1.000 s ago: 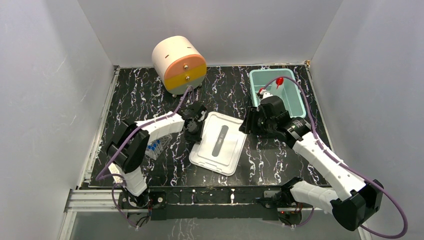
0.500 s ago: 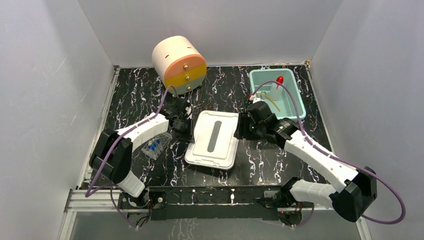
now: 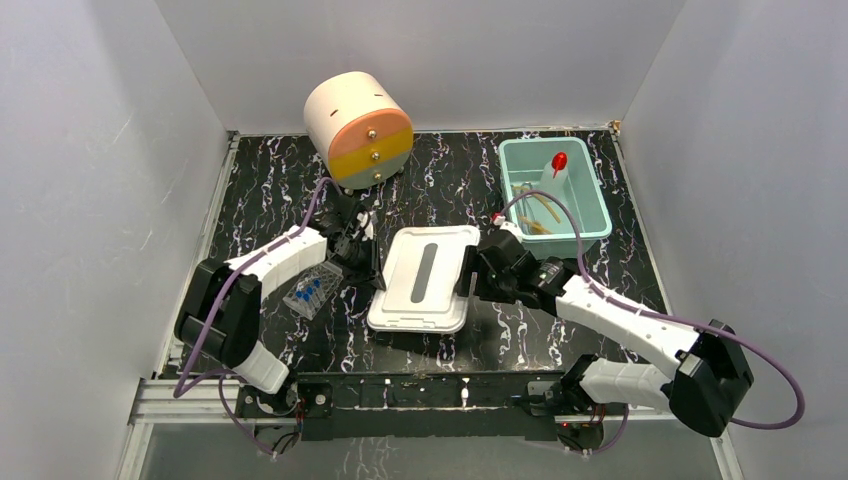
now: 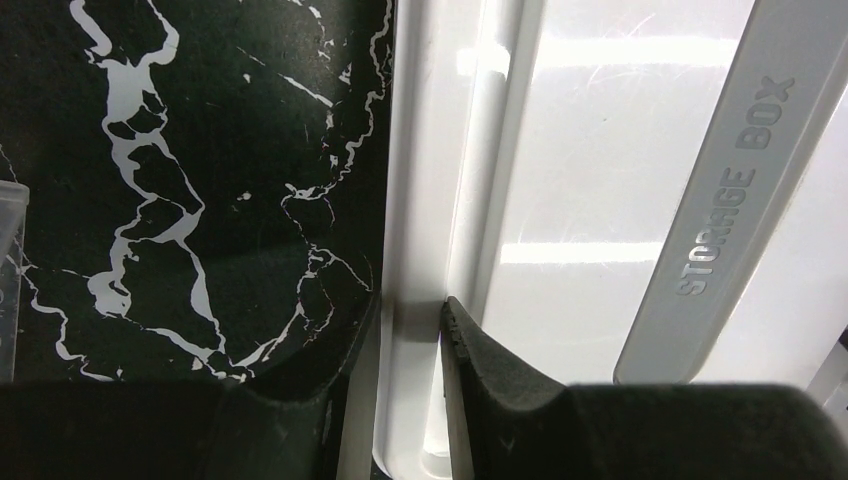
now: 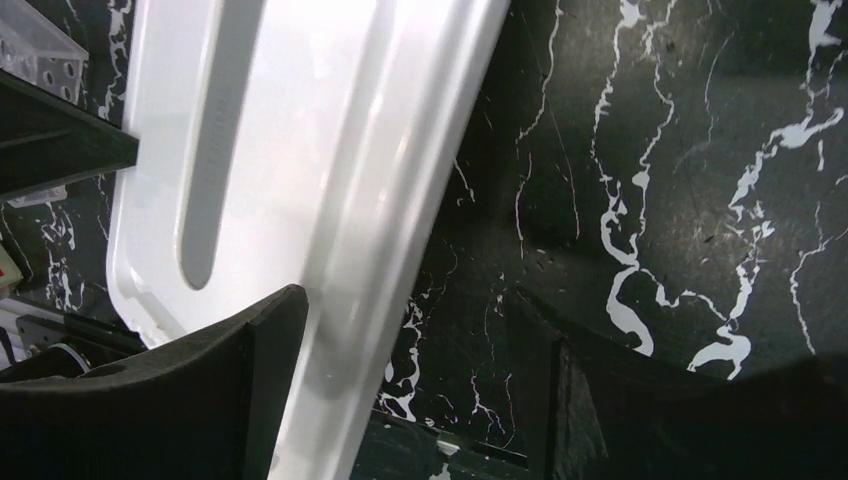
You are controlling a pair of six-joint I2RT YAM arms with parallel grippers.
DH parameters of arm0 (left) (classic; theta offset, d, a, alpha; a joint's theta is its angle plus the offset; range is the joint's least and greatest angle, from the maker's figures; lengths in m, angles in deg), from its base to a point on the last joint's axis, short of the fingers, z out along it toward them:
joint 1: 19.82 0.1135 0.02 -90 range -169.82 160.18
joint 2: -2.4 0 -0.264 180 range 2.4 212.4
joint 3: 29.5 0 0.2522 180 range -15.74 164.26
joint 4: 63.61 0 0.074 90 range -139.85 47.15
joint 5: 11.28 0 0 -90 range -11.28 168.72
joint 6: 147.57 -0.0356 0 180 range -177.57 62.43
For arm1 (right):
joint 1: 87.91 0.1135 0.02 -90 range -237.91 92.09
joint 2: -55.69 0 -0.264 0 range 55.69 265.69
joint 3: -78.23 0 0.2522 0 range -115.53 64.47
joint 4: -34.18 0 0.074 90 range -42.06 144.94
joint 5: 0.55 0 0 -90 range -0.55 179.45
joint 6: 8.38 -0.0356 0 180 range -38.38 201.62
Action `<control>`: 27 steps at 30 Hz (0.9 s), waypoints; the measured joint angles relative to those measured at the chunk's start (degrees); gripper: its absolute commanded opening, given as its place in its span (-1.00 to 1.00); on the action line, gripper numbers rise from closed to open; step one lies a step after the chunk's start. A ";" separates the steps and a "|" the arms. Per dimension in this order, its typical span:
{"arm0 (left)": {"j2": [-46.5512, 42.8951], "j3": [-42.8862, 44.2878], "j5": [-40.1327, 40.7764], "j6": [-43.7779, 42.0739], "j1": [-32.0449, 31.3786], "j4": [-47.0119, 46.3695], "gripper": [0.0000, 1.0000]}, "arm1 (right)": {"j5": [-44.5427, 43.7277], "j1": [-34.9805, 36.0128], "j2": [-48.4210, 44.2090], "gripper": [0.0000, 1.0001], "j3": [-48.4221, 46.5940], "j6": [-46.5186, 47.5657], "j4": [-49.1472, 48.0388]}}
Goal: Organize the chemistry lab equipment
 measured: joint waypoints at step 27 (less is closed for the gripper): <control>-1.84 -2.36 -6.73 2.47 4.87 -2.80 -0.21 | 13.51 -0.70 -1.01 -0.77 6.40 -12.55 -25.14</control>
